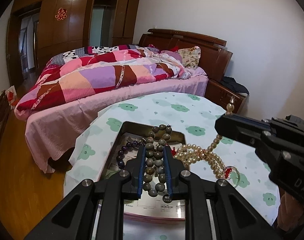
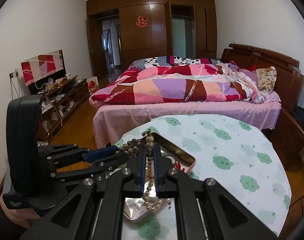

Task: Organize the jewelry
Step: 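Lower the necklace and bracelet into the tin box and open both grippers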

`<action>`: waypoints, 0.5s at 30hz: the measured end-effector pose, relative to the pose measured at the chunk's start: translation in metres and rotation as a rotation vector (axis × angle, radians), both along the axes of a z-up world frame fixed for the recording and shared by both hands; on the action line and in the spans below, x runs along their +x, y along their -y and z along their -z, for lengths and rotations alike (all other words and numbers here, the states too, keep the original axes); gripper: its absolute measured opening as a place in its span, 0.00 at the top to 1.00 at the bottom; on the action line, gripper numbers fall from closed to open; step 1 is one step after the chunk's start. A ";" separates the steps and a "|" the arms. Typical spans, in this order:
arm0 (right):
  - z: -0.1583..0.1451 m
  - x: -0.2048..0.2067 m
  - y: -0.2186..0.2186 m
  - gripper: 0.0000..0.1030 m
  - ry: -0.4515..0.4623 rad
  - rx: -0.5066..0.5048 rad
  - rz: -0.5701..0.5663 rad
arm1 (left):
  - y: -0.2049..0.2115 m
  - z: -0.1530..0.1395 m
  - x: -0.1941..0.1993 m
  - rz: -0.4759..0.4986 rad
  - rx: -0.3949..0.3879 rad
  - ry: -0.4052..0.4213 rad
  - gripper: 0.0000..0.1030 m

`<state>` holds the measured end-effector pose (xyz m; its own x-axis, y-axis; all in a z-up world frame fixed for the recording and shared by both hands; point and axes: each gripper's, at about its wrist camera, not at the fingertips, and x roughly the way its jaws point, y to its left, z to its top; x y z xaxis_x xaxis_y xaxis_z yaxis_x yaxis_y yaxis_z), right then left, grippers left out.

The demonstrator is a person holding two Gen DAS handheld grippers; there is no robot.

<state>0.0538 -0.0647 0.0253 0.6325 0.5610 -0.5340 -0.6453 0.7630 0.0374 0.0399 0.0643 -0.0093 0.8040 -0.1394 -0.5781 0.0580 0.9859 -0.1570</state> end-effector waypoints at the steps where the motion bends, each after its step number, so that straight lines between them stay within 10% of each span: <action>1: 0.001 0.000 -0.002 0.92 -0.002 -0.004 -0.004 | -0.003 0.001 0.001 -0.005 -0.002 -0.002 0.83; 15: 0.022 -0.002 -0.021 0.92 -0.056 -0.033 -0.030 | -0.022 0.026 0.011 -0.039 -0.041 -0.076 0.83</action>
<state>0.0520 -0.0433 0.0033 0.5842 0.5607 -0.5868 -0.6655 0.7448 0.0491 0.0505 0.0864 -0.0355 0.7633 -0.1334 -0.6321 0.0055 0.9798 -0.2001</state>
